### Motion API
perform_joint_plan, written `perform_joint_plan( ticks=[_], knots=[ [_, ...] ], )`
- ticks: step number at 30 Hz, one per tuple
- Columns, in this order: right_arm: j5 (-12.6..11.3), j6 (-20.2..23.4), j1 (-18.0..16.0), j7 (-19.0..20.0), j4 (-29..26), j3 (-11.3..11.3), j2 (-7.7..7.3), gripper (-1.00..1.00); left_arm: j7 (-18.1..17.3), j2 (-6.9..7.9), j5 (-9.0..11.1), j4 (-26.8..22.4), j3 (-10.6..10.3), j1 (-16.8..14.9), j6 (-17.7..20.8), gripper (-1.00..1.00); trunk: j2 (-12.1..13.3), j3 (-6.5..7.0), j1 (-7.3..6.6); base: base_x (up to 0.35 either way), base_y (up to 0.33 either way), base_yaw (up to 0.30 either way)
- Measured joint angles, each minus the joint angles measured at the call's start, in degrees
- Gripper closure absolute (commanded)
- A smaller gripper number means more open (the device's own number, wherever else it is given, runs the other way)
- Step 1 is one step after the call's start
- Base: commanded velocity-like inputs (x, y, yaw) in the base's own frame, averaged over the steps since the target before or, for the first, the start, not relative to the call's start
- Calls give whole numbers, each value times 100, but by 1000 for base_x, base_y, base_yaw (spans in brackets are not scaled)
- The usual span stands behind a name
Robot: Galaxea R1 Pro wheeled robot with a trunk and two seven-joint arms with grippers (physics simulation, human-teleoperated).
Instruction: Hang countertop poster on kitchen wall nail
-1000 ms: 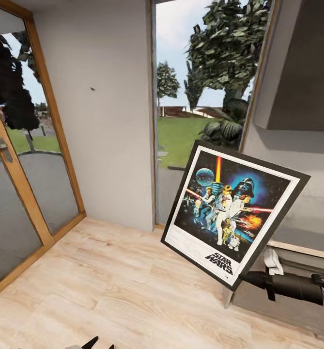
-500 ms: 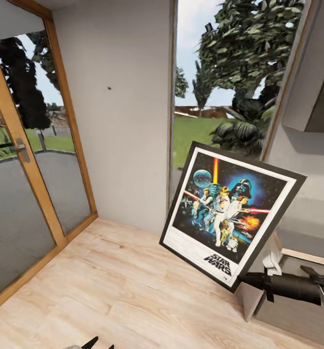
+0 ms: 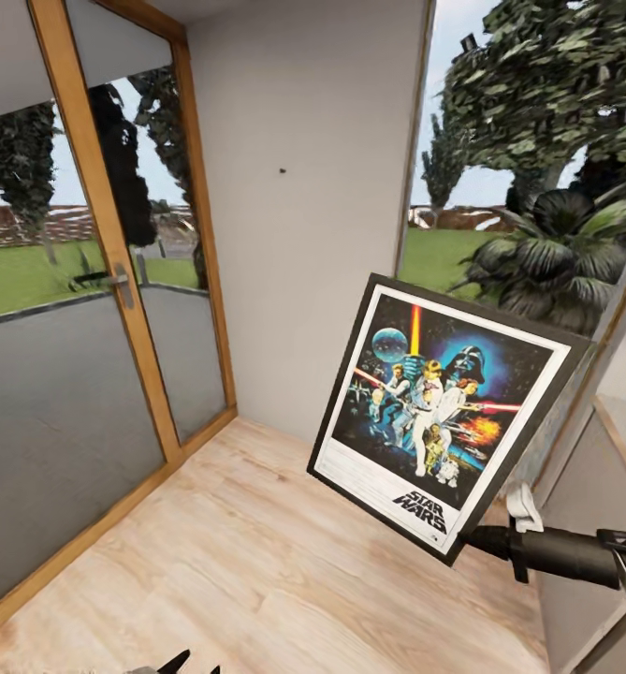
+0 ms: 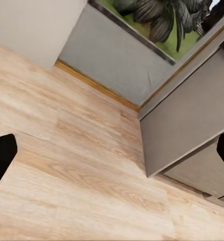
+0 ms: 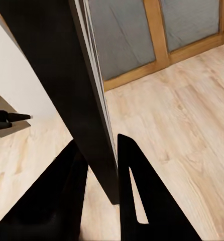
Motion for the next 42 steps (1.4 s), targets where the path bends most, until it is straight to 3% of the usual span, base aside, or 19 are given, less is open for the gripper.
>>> perform_joint_plan(
  ticks=[14,42],
  knots=[
    [0,0,5,0,3,1,0,100,0,-3,0,0,0,0,0,-100,0,-27,0,170,270,255],
    [0,-1,4,0,9,-9,0,100,0,0,-9,0,1,0,9,-100,0,-31,-1,240,270,9]
  ],
)
